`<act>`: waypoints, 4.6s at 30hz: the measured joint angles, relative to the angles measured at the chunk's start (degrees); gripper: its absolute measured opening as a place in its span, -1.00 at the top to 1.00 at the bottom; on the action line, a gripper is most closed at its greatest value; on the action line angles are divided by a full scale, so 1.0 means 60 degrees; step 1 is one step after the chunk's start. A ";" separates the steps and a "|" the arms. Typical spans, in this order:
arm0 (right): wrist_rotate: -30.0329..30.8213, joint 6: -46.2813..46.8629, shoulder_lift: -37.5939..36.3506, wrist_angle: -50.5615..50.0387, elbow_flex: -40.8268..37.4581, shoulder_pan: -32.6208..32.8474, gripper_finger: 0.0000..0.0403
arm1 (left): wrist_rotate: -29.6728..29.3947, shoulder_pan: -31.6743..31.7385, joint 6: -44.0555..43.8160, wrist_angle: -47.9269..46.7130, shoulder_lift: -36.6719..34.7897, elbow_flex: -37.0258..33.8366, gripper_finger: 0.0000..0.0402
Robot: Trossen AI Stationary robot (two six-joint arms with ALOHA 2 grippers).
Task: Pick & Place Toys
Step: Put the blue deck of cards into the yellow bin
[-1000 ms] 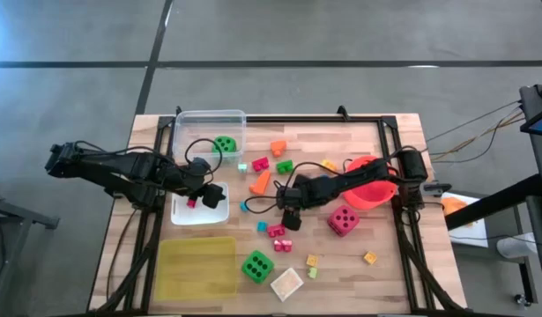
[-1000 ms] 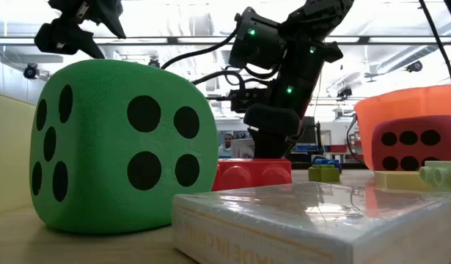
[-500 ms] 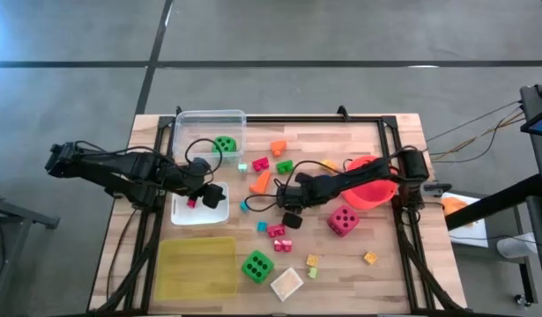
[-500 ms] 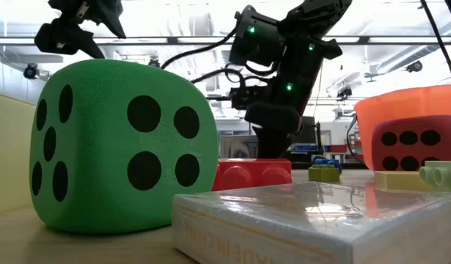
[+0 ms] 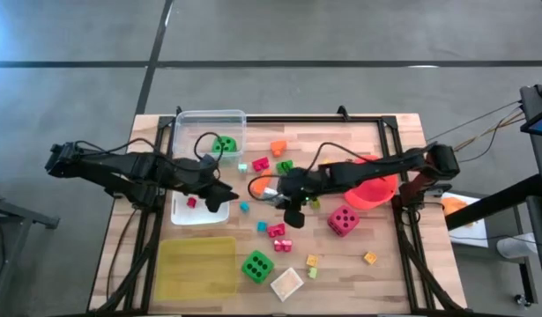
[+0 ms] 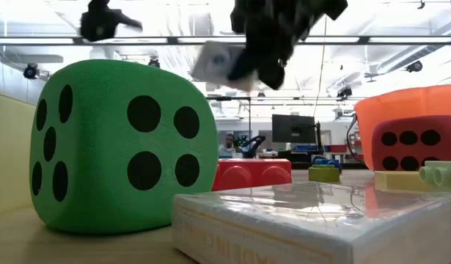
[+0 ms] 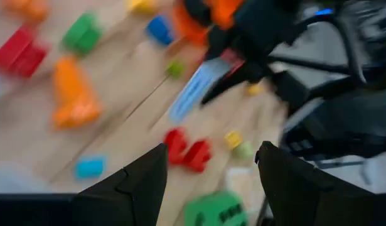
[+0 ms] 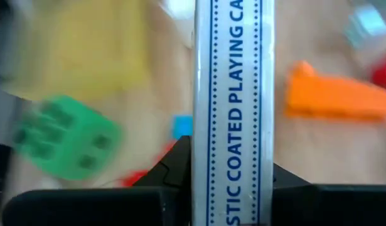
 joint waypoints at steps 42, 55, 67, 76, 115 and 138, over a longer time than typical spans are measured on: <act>-0.1719 0.0485 -0.0087 0.1985 0.1599 0.0026 0.71 | 0.0773 0.0016 0.2639 0.3657 0.0831 0.0022 0.66; -0.1715 0.0484 -0.0094 0.2159 0.1596 0.0047 -0.30 | 0.1190 0.0025 0.1549 0.3400 0.0834 0.0018 0.75; -0.1723 0.0481 -0.0098 0.0963 0.1596 0.0055 -0.76 | 0.2379 -0.0414 -0.0229 0.1109 0.0280 0.0018 0.75; -0.1715 0.0520 -0.0098 0.0133 0.1596 0.0055 -0.77 | 0.2738 -0.1972 -0.1350 -0.1051 0.0004 0.0018 0.75; -0.1697 0.0402 -0.0098 -0.0772 0.1592 0.0058 -0.77 | 0.2967 -0.5027 -0.7416 0.1354 0.0026 -0.4386 0.75; -0.1679 0.0077 -0.0098 -0.0763 0.1592 0.0055 -0.77 | 0.3375 -0.4856 -0.6379 0.2018 0.1605 -0.3865 0.75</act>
